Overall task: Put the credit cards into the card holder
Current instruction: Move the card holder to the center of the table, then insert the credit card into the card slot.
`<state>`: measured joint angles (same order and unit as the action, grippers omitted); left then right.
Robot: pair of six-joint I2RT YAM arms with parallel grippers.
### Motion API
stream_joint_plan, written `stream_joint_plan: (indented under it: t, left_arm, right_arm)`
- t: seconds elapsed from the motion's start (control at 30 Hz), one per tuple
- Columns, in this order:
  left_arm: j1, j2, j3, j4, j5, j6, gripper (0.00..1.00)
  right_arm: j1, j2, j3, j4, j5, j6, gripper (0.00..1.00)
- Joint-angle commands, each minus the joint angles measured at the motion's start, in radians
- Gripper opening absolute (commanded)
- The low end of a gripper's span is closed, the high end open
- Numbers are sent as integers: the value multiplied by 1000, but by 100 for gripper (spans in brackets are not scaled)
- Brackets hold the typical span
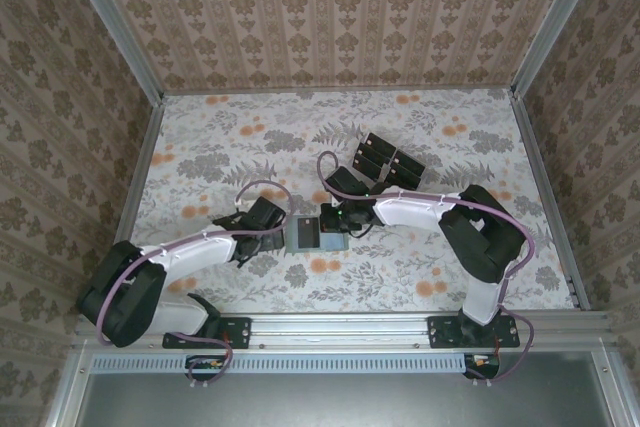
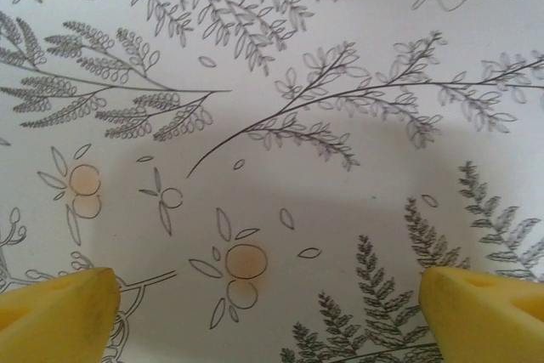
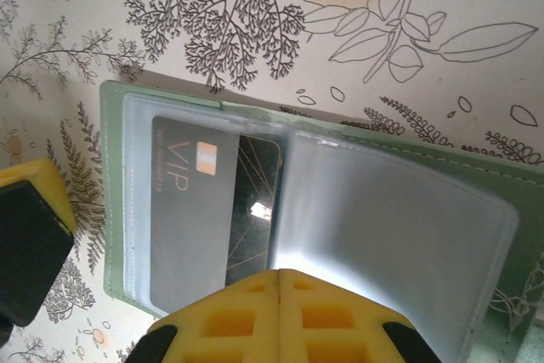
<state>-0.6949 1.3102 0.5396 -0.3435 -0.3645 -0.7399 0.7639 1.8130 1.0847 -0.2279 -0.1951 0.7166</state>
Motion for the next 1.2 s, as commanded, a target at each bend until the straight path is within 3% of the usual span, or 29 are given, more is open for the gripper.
stream_joint_plan:
  t: [0.0,0.53,1.17]
  left_arm:
    - [-13,-35,22,35,8,35,100]
    - [-27,-28,-30,185,82,52,100]
    - [-43,60,-72,230,86,-3,100]
  right_arm:
    - [9,13,21,-14,-27,3,0]
    - [23,58,28,21,-58,24,0]
    - [21,89,26,46,-83,35,0]
